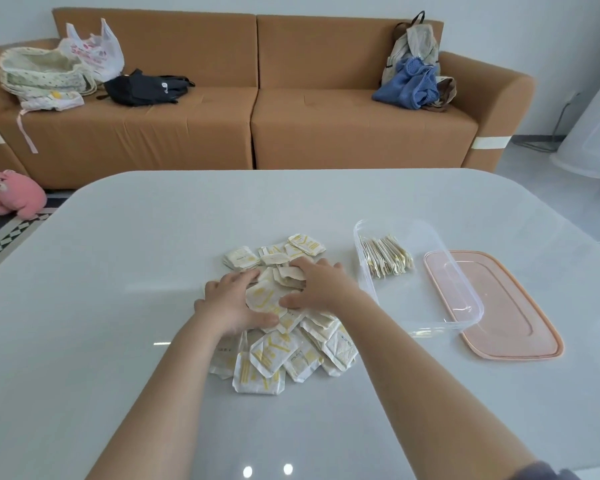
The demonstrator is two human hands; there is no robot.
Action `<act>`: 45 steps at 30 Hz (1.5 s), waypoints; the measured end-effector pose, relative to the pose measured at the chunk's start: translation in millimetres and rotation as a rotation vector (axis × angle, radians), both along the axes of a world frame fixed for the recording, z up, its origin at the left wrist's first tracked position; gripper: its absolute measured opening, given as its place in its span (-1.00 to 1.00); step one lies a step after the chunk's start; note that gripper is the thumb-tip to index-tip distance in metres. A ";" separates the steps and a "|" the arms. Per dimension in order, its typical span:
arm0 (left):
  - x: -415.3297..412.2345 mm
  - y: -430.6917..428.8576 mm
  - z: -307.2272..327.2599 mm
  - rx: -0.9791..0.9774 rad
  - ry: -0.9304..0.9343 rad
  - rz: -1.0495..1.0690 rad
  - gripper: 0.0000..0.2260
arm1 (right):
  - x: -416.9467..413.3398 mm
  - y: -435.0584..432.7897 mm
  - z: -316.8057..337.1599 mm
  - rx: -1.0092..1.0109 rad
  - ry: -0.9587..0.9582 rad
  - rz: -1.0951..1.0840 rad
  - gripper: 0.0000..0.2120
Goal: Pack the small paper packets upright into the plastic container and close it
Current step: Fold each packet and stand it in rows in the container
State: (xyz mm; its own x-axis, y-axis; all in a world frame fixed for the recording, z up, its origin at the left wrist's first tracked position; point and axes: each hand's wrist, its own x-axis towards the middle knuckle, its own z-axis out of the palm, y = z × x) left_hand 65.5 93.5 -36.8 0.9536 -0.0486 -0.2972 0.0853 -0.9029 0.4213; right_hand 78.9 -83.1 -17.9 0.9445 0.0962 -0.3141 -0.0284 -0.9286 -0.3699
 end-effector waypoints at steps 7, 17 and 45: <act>-16.8 -6.1 -7.0 -0.180 -0.385 0.249 -0.86 | -13.2 -1.7 5.9 0.168 -0.316 -0.118 -0.80; -45.1 -17.0 52.8 -0.592 -0.455 0.444 -0.89 | -29.9 -12.7 29.7 1.030 -0.362 -0.551 -0.95; -67.5 -45.0 29.9 -1.244 -0.140 0.619 -0.90 | -74.2 -6.7 26.4 1.237 -0.080 -0.489 -0.84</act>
State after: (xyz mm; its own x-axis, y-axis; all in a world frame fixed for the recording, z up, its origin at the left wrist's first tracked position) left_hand -2.0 48.5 -6.9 0.9347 0.2281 -0.2725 0.2192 0.2337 0.9473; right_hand 4.7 -89.7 8.5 0.9749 -0.0761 -0.2091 -0.1995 0.1173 -0.9728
